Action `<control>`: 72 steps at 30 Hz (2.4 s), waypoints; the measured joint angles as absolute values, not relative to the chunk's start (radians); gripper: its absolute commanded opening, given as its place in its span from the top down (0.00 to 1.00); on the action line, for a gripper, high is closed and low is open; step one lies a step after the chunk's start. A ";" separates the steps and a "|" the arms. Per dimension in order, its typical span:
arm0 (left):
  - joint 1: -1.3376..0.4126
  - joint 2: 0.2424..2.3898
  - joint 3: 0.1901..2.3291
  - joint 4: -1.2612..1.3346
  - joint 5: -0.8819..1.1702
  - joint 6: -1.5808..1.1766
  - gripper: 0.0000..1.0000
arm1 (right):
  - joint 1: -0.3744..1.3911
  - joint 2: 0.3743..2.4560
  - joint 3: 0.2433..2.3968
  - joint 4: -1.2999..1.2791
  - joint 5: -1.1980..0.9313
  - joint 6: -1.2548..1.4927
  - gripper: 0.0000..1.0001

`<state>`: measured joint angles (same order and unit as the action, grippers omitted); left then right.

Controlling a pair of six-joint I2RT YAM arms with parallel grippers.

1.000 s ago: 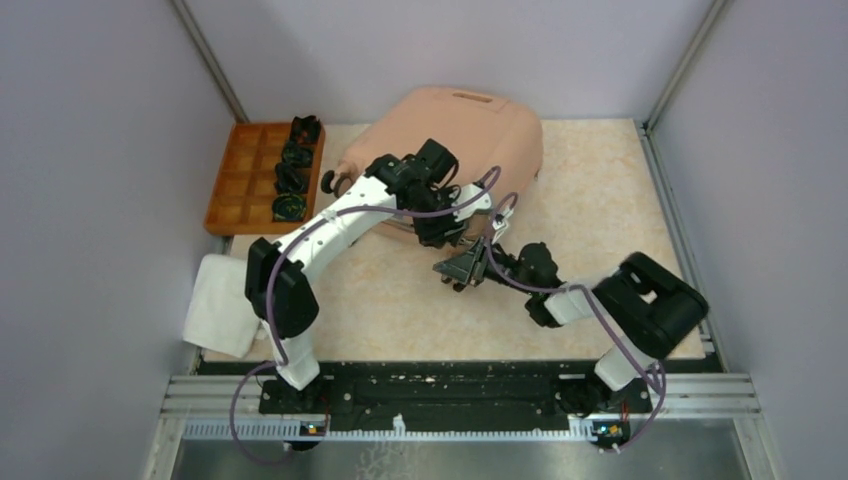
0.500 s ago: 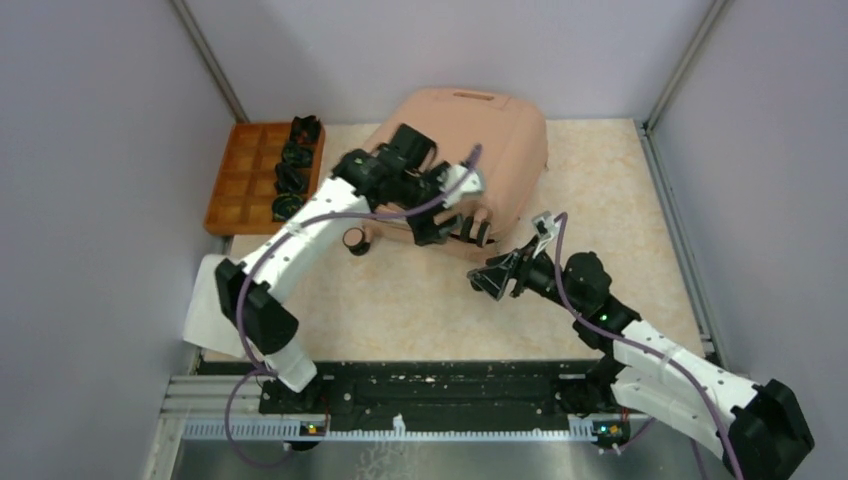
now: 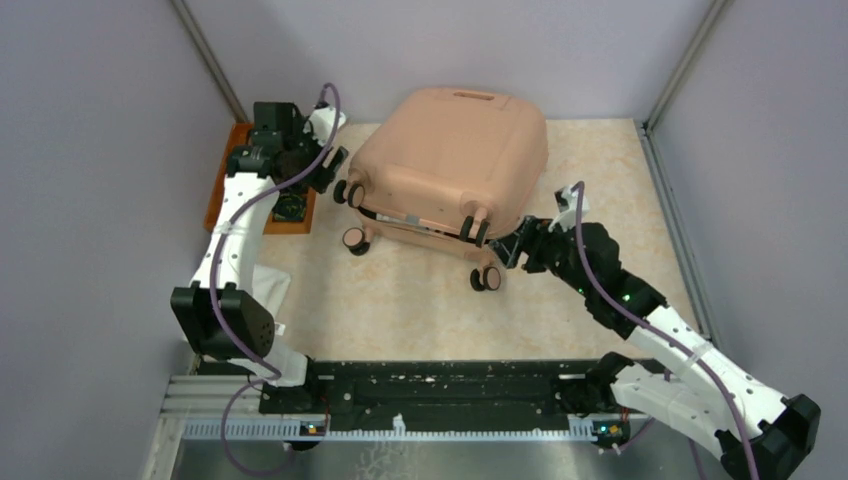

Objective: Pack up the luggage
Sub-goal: Zip the luggage at the center of the board.

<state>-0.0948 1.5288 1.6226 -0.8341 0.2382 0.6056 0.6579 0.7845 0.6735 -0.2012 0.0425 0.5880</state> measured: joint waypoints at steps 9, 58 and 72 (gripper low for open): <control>-0.015 1.592 1.487 -0.545 0.060 0.540 0.25 | 0.435 0.789 0.739 -0.305 0.033 0.712 0.34; -0.096 1.432 1.141 -0.542 0.508 0.599 0.29 | 0.167 1.439 0.954 -0.041 0.031 0.408 0.01; -0.042 1.409 1.255 -0.608 0.561 0.516 0.28 | 0.321 1.143 0.753 -0.175 0.025 0.248 0.28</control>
<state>-0.0418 1.4086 1.2552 -0.6079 0.5613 0.5163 0.3206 1.1431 0.7532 -0.1753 0.0250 0.2478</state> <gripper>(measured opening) 0.718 0.744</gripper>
